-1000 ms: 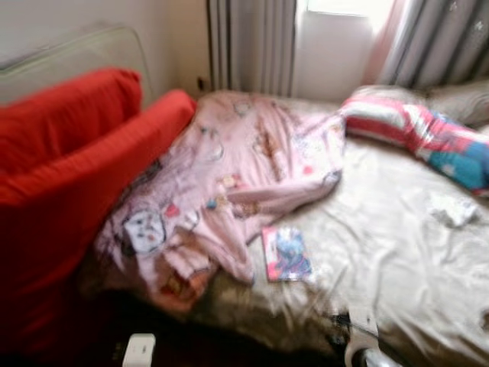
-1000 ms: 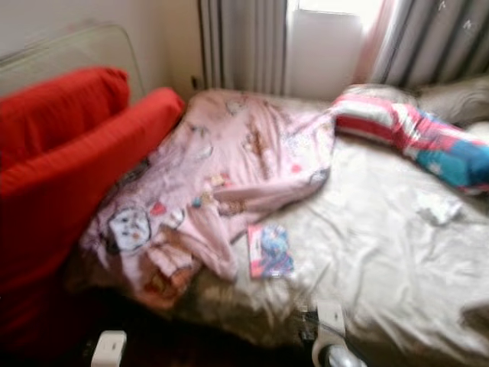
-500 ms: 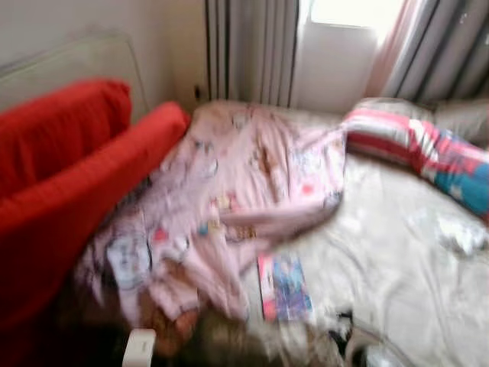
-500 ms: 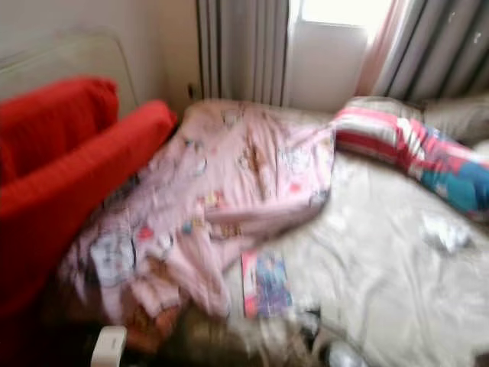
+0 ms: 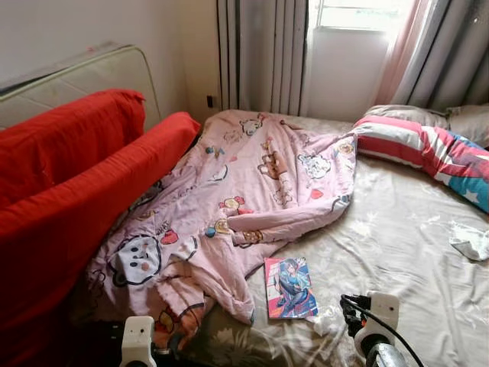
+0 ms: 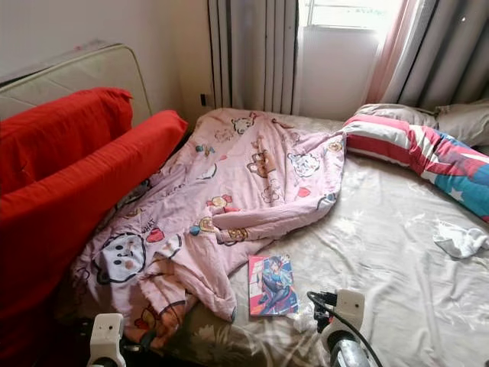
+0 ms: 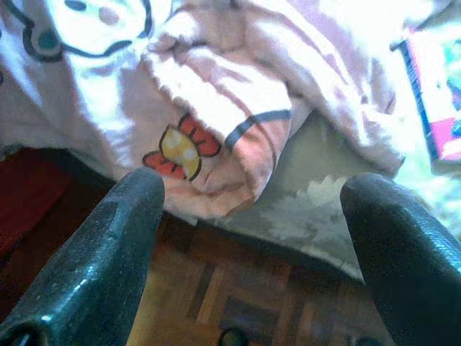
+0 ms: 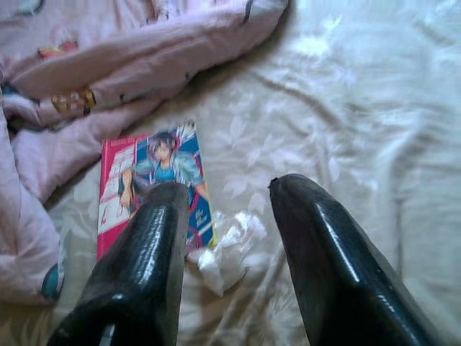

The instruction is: Clean up the room

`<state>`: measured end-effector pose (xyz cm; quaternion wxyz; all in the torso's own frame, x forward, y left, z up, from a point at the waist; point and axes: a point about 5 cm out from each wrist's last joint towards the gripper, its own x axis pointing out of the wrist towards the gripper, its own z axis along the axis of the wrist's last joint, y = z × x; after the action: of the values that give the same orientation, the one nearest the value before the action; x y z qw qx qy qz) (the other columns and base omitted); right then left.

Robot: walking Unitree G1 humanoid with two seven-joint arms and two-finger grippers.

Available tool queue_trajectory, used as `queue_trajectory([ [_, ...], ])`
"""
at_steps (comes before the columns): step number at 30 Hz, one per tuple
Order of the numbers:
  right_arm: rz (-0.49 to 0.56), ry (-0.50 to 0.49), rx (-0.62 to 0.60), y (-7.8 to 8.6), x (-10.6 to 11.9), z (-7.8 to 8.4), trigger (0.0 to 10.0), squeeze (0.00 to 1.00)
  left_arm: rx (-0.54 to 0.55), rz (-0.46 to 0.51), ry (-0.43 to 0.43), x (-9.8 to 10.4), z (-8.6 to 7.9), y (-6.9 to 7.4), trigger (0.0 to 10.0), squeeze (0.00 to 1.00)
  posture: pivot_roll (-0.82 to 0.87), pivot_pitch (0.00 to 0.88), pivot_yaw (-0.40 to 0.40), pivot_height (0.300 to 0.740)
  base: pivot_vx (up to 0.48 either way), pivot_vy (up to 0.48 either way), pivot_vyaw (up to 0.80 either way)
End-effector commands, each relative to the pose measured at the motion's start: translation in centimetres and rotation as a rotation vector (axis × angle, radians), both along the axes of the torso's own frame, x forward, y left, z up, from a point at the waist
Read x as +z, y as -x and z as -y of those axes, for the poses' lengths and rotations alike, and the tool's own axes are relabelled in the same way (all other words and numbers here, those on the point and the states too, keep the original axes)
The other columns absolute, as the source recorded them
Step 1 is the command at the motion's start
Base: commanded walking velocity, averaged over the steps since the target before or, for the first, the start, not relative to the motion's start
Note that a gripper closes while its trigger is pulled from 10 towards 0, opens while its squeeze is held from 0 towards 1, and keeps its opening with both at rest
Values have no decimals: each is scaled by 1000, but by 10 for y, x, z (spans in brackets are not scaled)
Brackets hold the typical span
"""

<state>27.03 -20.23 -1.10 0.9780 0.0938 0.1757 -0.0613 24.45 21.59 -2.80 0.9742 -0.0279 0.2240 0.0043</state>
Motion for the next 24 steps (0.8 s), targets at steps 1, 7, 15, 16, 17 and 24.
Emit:
queue_trajectory([
  [1,26,-4,-20,1,1,0,10000,0,18,13,20,-1,-1,4,10000,0,-17,65,-1,740,0,0,0],
  [7,47,-8,-30,2,2,0,10000,0,-66,532,-15,113,23,-90,10000,0,-17,57,-4,740,0,0,0],
  [15,88,20,32,2,5,-2,10000,0,-104,598,-25,127,26,-95,10000,0,-25,30,-4,740,0,0,0],
  [16,92,28,36,2,5,-2,10000,0,-104,596,-27,126,26,-94,10000,0,-27,26,-5,740,0,0,0],
  [17,99,31,35,2,6,-2,10000,0,-104,590,-30,124,25,-93,10000,0,-27,26,-5,740,0,0,0],
  [24,157,27,26,3,9,-2,10000,0,-94,560,-39,113,18,-85,10000,0,-33,14,-3,740,0,0,0],
])
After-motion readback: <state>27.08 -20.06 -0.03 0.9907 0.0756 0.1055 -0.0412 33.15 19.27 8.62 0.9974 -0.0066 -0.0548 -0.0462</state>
